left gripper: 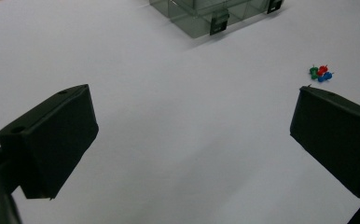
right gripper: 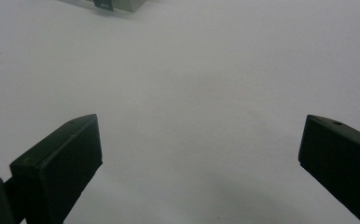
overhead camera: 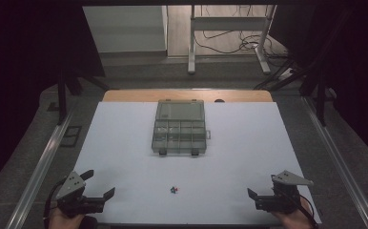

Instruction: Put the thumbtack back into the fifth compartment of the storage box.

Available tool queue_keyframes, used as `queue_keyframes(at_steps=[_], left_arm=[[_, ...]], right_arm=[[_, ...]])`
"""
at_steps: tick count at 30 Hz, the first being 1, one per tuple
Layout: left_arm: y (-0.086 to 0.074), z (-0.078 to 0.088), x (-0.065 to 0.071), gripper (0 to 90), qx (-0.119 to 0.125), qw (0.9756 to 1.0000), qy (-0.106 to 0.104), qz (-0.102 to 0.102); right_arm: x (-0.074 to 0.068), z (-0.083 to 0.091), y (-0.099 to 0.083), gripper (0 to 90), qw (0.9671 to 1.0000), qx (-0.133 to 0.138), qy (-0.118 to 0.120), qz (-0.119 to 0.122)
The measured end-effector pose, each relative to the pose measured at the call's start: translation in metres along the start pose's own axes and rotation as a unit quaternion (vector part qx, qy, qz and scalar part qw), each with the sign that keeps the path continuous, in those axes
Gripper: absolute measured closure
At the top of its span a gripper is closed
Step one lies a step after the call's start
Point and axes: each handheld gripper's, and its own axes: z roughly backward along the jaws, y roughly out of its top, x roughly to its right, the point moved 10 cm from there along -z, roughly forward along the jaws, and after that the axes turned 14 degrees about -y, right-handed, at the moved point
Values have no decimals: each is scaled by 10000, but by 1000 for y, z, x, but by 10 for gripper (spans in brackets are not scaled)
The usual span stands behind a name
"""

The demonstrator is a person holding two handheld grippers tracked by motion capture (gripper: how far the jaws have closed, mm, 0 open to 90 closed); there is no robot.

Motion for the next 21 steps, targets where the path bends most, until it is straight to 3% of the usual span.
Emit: queue_keyframes(at_steps=[5,21], left_arm=[[0,0,1,15,-25,10000,-28,-40],[0,0,0,17,-8,10000,-53,2]], right_arm=[[-5,-1,-1,0,9997,-21,12,228],[-5,-3,-2,0,9996,-128,7,258]])
